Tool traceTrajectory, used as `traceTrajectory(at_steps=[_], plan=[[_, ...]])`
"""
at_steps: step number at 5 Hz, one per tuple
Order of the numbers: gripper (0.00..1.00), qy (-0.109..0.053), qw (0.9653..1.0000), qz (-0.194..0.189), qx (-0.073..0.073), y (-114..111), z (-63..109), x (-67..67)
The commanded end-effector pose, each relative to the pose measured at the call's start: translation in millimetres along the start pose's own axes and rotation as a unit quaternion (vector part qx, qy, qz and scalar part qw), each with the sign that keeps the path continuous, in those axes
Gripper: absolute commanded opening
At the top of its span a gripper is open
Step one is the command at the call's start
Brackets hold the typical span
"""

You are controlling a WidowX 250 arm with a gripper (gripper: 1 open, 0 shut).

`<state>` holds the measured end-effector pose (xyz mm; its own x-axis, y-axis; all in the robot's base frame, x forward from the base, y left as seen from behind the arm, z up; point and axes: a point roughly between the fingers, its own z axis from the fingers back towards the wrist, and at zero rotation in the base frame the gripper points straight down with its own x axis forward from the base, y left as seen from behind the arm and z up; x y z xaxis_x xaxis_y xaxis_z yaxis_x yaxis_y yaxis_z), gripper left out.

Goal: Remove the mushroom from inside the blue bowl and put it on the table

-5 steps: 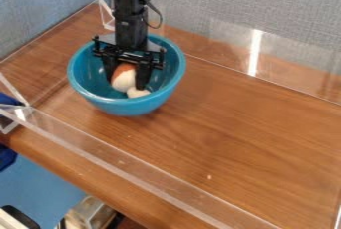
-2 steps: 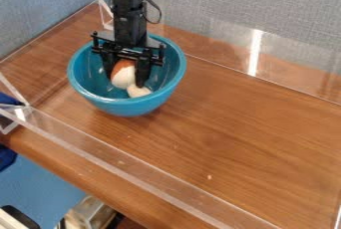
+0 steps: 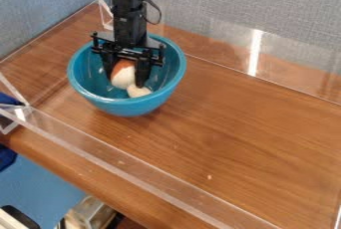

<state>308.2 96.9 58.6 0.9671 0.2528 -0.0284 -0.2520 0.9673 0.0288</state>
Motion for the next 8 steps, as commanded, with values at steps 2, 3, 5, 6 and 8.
traceTrajectory(at_steps=[2, 3, 5, 6, 8], plan=[[0.0, -0.041, 0.9992, -0.001, 0.002, 0, 27.2, 2.5], [0.0, -0.044, 0.999, -0.001, 0.001, 0, 29.5, 1.8], [0.0, -0.053, 0.9986, -0.001, -0.001, -1, 39.2, -0.3], [0.0, -0.058, 0.9983, -0.001, -0.001, -1, 43.8, -1.6], [0.0, -0.07, 0.9976, -0.001, -0.003, -1, 56.9, -5.3]])
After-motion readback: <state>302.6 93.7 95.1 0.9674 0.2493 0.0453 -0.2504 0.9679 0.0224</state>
